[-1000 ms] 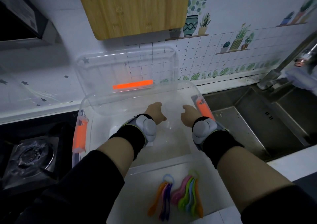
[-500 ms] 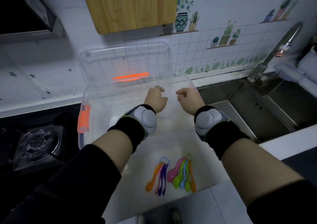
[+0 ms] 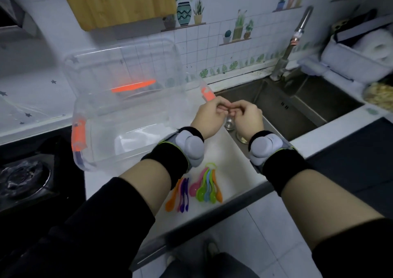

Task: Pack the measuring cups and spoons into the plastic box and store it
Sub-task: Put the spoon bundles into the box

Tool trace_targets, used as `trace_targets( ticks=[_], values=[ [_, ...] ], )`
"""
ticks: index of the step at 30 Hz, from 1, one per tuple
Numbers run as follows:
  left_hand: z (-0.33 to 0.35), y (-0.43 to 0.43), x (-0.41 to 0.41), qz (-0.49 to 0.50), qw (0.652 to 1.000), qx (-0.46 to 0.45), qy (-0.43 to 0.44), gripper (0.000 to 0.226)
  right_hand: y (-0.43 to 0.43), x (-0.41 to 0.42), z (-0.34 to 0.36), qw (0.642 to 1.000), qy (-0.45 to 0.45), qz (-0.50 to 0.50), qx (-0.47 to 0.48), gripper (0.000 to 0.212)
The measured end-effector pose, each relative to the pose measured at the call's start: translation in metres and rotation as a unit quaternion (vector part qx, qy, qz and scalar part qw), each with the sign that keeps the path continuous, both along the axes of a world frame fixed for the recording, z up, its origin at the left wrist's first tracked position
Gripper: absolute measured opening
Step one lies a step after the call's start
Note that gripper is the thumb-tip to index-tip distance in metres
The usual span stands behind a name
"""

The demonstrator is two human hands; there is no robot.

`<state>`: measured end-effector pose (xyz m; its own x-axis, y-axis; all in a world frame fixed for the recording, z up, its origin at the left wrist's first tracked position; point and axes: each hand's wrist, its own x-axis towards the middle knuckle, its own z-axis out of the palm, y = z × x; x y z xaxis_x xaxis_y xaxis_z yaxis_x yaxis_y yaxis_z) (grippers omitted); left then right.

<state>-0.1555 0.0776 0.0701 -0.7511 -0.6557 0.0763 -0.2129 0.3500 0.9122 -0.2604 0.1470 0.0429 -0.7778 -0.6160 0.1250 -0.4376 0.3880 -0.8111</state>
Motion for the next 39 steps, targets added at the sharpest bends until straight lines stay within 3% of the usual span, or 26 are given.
trace_targets(
  ticks=[3, 9, 14, 22, 26, 31, 39],
  values=[
    [-0.010, 0.015, 0.000, -0.061, 0.998, 0.013, -0.011, 0.033, 0.021, -0.002, -0.011, 0.999, 0.000, -0.021, 0.033, 0.034],
    [-0.045, 0.021, 0.018, -0.158, 0.978, -0.030, -0.133, 0.037, 0.038, 0.016, -0.042, 0.994, -0.038, -0.034, 0.094, 0.030],
    [-0.072, 0.016, 0.044, -0.154, 0.963, -0.043, -0.216, 0.041, 0.037, 0.036, -0.066, 0.987, -0.073, -0.014, 0.140, 0.032],
    [-0.115, 0.001, 0.079, -0.130, 0.938, -0.086, -0.309, 0.039, 0.025, 0.056, -0.106, 0.968, -0.045, 0.005, 0.245, 0.025],
    [-0.133, -0.002, 0.089, -0.117, 0.932, -0.079, -0.334, 0.041, 0.019, 0.061, -0.120, 0.956, -0.031, 0.028, 0.291, 0.025],
    [-0.156, -0.002, 0.098, -0.117, 0.921, -0.070, -0.365, 0.045, 0.013, 0.074, -0.139, 0.930, -0.031, 0.086, 0.356, 0.041],
    [-0.171, -0.005, 0.102, -0.113, 0.916, -0.082, -0.376, 0.050, 0.013, 0.086, -0.150, 0.927, -0.005, 0.085, 0.366, 0.048]
  ],
)
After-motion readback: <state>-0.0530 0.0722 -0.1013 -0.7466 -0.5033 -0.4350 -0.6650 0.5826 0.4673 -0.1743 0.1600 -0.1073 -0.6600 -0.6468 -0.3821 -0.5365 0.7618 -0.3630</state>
